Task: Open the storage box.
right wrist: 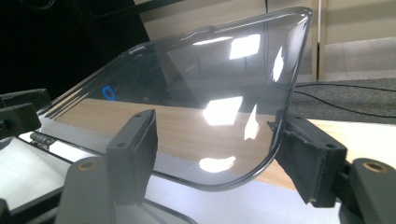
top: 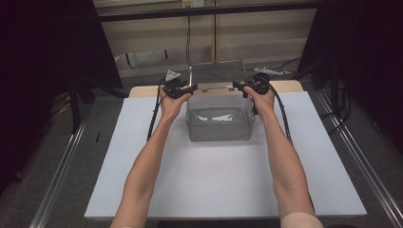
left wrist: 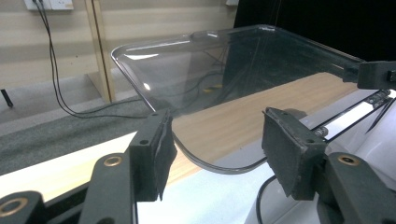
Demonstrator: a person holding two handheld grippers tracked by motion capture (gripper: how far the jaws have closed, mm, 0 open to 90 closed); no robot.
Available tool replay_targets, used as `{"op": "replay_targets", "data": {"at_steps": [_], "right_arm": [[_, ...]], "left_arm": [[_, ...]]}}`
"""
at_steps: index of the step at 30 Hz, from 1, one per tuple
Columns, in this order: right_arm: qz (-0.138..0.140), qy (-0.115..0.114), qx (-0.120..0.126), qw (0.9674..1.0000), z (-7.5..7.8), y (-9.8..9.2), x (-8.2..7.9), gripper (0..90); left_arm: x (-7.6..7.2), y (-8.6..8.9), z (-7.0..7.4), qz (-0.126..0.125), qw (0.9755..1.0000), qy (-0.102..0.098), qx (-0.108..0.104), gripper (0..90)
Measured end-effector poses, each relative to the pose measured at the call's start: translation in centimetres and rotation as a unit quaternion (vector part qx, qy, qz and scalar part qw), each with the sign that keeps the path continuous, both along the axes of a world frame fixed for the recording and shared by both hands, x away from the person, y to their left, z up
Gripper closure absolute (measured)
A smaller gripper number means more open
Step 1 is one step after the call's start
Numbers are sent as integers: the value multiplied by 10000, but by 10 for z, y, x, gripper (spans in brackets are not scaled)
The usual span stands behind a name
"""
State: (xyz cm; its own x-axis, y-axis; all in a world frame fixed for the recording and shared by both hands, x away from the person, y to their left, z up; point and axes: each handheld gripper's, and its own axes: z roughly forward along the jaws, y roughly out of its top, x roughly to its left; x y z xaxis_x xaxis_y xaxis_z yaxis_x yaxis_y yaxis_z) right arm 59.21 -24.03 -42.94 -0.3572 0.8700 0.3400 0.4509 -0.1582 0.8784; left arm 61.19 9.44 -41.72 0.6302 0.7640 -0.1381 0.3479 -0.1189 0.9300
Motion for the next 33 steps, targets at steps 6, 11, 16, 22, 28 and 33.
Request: {"op": "replay_targets", "data": {"at_steps": [6, 11, 16, 22, 28, 33], "right_arm": [[-146, -64, -137, 9998, -1, 0, 0, 245], [-63, -172, -333, 9993, -1, 3, 0, 243], [-151, -224, -543, 9982, 2, 0, -2, 184], [-84, -376, -646, 9972, 7, -3, -9, 149], [-63, -586, -652, 9961, 13, -4, -22, 110], [-112, -717, -661, 9952, 17, -6, -33, 68]], "left_arm": [[0, 1, -2, 10, 10000, 37, -25, 429], [0, 2, -4, 180, 9998, 72, -17, 353], [-2, 0, 0, 264, 9993, -86, 236, 280], [-5, 4, 4, 180, 9997, 29, 133, 154], [-18, 5, 10, 106, 9998, -134, 58, 113], [-30, 11, 18, 104, 9996, -280, 13, 89]]}}
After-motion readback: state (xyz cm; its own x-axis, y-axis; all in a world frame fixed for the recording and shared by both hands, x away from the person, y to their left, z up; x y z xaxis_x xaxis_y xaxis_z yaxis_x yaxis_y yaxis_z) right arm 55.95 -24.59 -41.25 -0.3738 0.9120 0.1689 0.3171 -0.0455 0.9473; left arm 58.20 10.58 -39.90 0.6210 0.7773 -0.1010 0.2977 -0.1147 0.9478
